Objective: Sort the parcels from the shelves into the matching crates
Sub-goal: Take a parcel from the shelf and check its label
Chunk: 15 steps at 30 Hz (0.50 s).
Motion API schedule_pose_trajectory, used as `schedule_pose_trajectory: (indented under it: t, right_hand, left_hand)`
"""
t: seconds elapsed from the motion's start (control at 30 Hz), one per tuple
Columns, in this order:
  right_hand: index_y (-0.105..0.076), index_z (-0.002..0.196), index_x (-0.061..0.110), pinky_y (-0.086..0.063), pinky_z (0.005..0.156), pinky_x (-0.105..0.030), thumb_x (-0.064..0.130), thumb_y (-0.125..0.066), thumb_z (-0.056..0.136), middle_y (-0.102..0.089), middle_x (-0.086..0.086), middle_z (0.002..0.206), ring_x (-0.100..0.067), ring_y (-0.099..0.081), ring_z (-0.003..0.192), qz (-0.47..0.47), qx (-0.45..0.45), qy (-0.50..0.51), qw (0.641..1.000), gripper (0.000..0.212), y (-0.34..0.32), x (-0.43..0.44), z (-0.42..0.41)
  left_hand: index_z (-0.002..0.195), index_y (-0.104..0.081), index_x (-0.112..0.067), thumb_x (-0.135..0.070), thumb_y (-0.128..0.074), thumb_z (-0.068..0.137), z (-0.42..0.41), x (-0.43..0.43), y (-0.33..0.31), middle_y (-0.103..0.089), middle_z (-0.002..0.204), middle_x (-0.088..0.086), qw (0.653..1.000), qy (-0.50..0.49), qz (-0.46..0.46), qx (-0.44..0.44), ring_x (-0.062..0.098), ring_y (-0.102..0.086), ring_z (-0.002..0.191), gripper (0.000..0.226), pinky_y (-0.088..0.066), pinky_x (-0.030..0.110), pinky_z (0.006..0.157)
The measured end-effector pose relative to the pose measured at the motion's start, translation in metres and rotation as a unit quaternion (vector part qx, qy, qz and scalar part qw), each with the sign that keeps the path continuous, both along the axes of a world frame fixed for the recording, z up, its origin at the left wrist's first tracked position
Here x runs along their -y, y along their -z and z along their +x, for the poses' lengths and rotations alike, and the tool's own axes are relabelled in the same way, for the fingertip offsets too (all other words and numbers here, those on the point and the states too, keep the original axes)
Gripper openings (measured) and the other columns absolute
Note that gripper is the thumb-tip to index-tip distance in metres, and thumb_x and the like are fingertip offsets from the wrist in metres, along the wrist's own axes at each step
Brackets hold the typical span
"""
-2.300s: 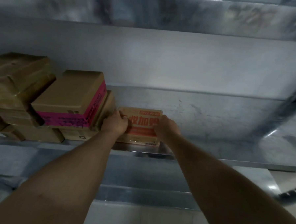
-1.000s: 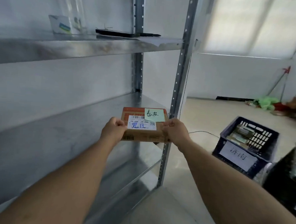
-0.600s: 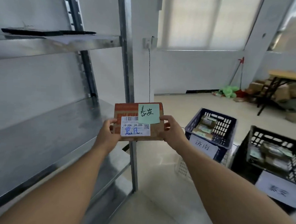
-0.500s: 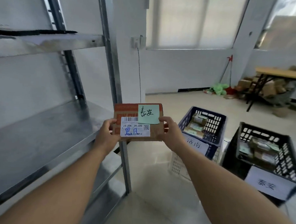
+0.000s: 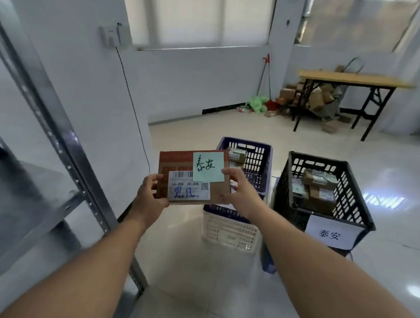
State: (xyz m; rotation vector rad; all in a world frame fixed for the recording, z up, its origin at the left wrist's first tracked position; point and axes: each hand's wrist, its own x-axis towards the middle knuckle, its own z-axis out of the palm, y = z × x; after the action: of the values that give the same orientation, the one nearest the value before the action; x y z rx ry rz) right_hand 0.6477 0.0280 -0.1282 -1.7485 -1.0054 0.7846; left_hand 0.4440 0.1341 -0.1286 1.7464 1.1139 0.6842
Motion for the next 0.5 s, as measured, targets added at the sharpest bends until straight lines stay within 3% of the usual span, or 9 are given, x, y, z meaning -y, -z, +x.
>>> schedule_pose_trajectory:
  t: [0.13, 0.23, 0.37, 0.5]
  right_hand:
    - [-0.044, 0.116, 0.036, -0.057, 0.065, -0.034, -0.012, -0.064, 0.078, -0.044, -0.002, 0.134, -0.028, -0.06, 0.102, -0.008, -0.037, 0.054, 0.998, 0.065, -0.001, -0.028, 0.047]
    - [-0.046, 0.115, 0.032, -0.059, 0.073, -0.046, -0.017, -0.062, 0.077, -0.05, -0.007, 0.12, -0.03, -0.063, 0.092, -0.015, -0.08, 0.077, 0.994, 0.064, -0.004, -0.05, 0.082]
    - [-0.046, 0.111, 0.039, -0.059, 0.078, -0.047, -0.014, -0.065, 0.077, -0.057, -0.013, 0.111, -0.034, -0.064, 0.095, -0.038, -0.109, 0.096, 0.989, 0.065, -0.002, -0.071, 0.128]
    - [-0.044, 0.12, 0.036, -0.058, 0.08, -0.046, -0.013, -0.063, 0.077, -0.057, -0.014, 0.114, -0.033, -0.064, 0.098, -0.071, -0.125, 0.121, 0.982, 0.068, 0.004, -0.074, 0.164]
  left_hand:
    - [0.132, -0.038, -0.018, -0.001, -0.063, 0.087, 0.06, -0.04, 0.005, -0.053, 0.119, 0.003, 0.999, 0.043, -0.02, 0.012, 0.021, -0.053, 0.108, 0.054, -0.05, 0.036, 0.09]
    - [0.13, -0.041, -0.019, -0.004, -0.067, 0.085, 0.1, -0.072, 0.002, -0.054, 0.119, 0.003, 0.997, 0.075, -0.017, 0.005, 0.023, -0.054, 0.108, 0.054, -0.05, 0.04, 0.093]
    - [0.123, -0.044, -0.023, -0.006, -0.071, 0.081, 0.149, -0.115, 0.003, -0.055, 0.117, 0.005, 0.991, 0.133, -0.011, -0.007, 0.023, -0.057, 0.105, 0.053, -0.051, 0.038, 0.088]
    - [0.125, -0.045, -0.024, -0.008, -0.075, 0.077, 0.194, -0.136, 0.019, -0.057, 0.115, 0.005, 0.982, 0.185, -0.025, -0.034, 0.024, -0.058, 0.104, 0.059, -0.051, 0.041, 0.09]
